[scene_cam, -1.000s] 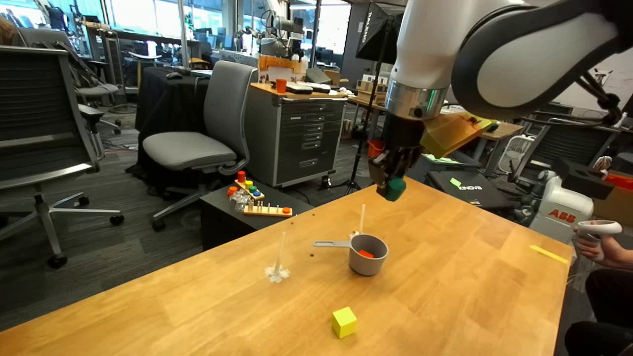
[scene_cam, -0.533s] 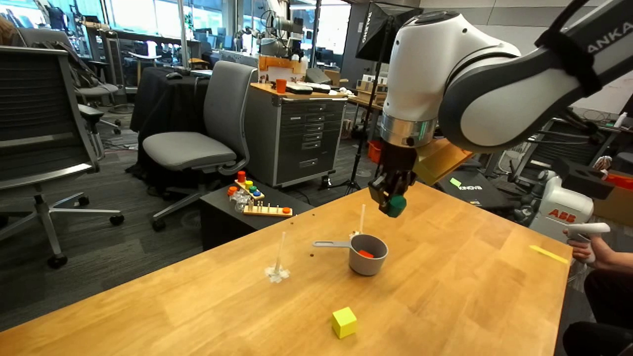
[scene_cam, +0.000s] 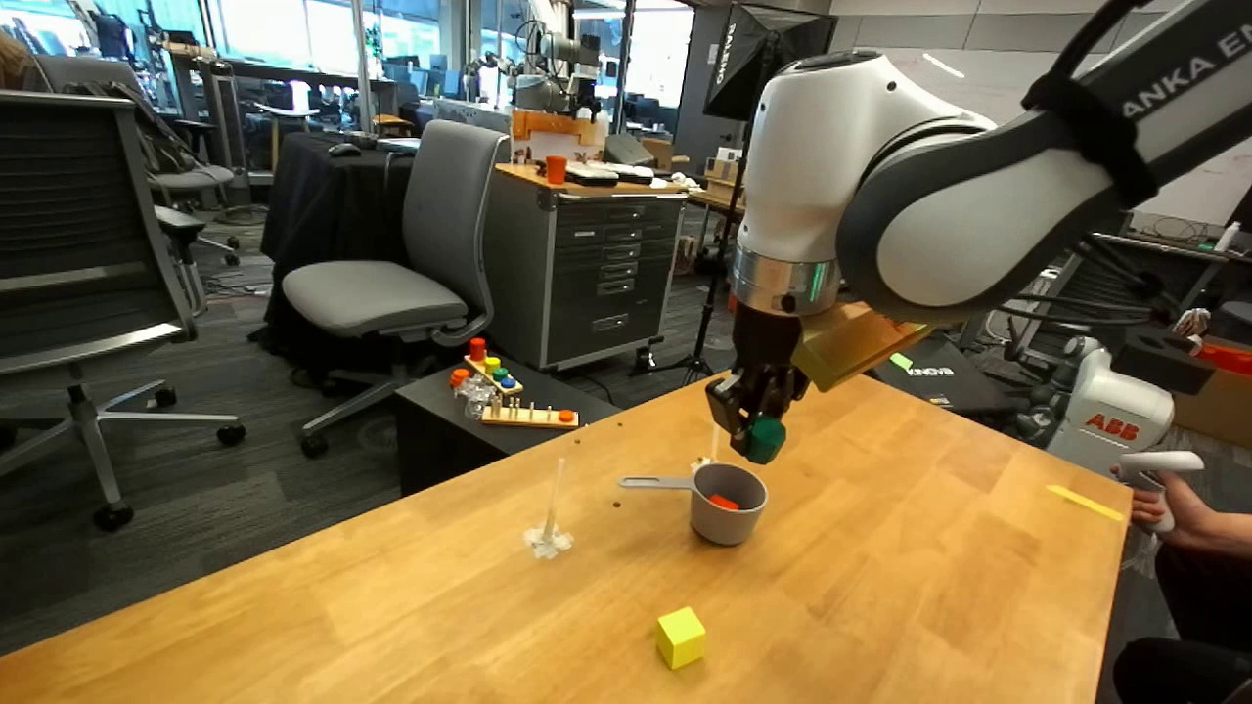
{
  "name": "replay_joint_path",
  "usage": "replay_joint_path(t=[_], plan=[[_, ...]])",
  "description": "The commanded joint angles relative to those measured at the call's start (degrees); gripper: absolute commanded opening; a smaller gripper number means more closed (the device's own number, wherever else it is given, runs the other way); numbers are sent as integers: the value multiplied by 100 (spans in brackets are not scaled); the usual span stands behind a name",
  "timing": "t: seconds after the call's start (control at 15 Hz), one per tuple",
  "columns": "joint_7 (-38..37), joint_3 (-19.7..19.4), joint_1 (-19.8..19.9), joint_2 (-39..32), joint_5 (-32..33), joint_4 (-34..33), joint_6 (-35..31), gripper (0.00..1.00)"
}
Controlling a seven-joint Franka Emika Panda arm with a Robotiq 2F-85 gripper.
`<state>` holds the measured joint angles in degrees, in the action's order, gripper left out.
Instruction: Put the cubes in the measuring cups
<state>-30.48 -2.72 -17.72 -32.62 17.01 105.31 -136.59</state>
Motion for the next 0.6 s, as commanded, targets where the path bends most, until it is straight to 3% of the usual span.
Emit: replay_joint_path(t=[0.0, 0.33, 0.47, 0.53], plan=[[-4, 34, -6, -140, -200, -203, -51, 19], [-36, -79, -60, -293, -90, -356, -102, 17], [-39, -93, -54, -350, -113, -416, -81, 57], [-51, -111, -54, -380, -114, -442, -62, 69]])
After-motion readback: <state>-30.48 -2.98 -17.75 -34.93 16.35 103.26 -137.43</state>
